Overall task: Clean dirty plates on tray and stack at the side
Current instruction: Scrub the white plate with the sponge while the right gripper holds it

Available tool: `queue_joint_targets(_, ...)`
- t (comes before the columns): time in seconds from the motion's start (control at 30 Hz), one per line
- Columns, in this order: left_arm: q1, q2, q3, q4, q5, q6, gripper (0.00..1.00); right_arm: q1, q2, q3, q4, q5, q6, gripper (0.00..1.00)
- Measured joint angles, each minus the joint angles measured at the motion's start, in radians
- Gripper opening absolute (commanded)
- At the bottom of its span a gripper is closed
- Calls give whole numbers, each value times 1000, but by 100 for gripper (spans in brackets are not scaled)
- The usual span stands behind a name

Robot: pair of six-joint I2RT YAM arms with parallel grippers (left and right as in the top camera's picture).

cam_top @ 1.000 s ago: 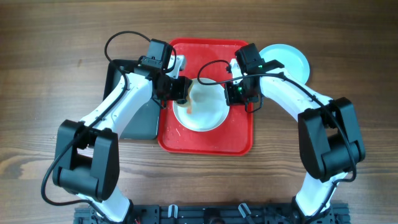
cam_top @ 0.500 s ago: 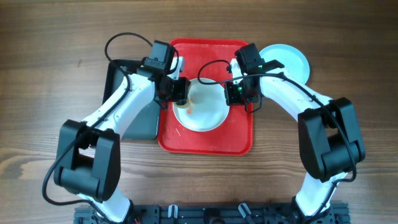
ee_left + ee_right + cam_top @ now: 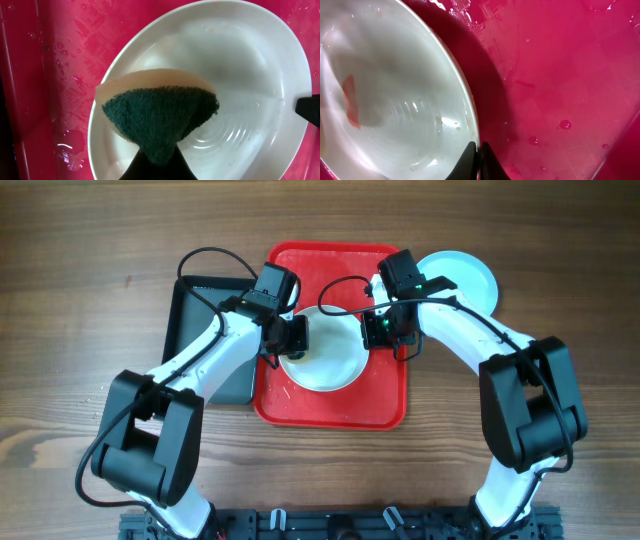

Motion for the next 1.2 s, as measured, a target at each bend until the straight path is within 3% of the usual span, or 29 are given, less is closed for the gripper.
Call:
queue_joint_targets(0.67,-1,84,0,13,5,-8,4,0,0,0,3,0,0,4)
queue_joint_targets(1.2,-20,123,29,69,32,-81,4,-8,0,0,3,39,19,4)
